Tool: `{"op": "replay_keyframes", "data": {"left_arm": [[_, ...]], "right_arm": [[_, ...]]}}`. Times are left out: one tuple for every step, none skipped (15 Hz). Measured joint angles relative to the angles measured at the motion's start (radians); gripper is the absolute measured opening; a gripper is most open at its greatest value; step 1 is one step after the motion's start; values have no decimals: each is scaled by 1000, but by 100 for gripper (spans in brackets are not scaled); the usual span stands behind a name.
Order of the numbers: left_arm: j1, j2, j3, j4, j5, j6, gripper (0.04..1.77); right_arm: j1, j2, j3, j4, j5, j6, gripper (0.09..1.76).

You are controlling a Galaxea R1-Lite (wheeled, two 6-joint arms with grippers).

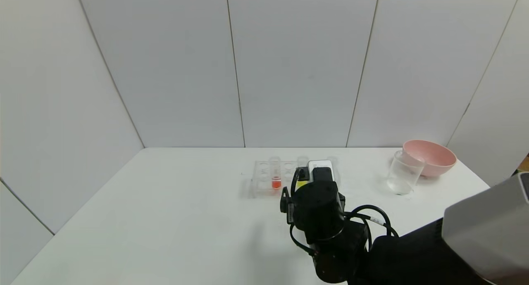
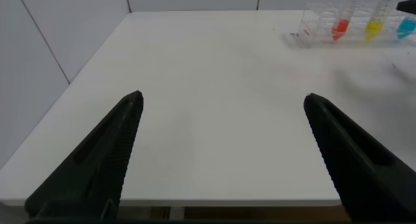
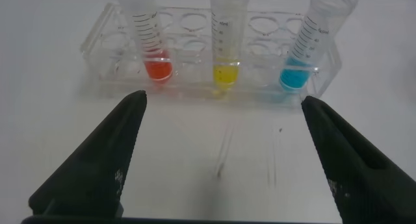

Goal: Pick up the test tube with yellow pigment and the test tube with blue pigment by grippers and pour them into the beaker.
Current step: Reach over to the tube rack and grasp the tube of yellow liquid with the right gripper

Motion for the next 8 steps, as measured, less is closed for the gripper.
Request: {"op": "replay_keyframes", "data": {"left_arm": [[0, 0, 0, 0, 0, 0, 176], [0, 0, 0, 0, 0, 0, 176], [0, 0, 0, 0, 0, 0, 176], [0, 0, 0, 0, 0, 0, 176], [0, 0, 0, 0, 0, 0, 176], [0, 0, 0, 0, 0, 0, 176], [0, 0, 0, 0, 0, 0, 176], [0, 0, 0, 0, 0, 0, 176]], "right_arm": [[-12, 20, -29, 0, 2, -8, 171], [-23, 40, -54, 0, 2, -21, 171], [-36, 60, -84, 0, 4, -34, 171], [-47, 75, -107, 0, 6, -44, 171], [-56, 88, -129, 1, 10, -53, 171], [-65, 100, -147, 1, 12, -59, 171], [-73, 112, -164, 1, 13, -61, 171], [-77, 122, -177, 1, 14, -61, 171]]}}
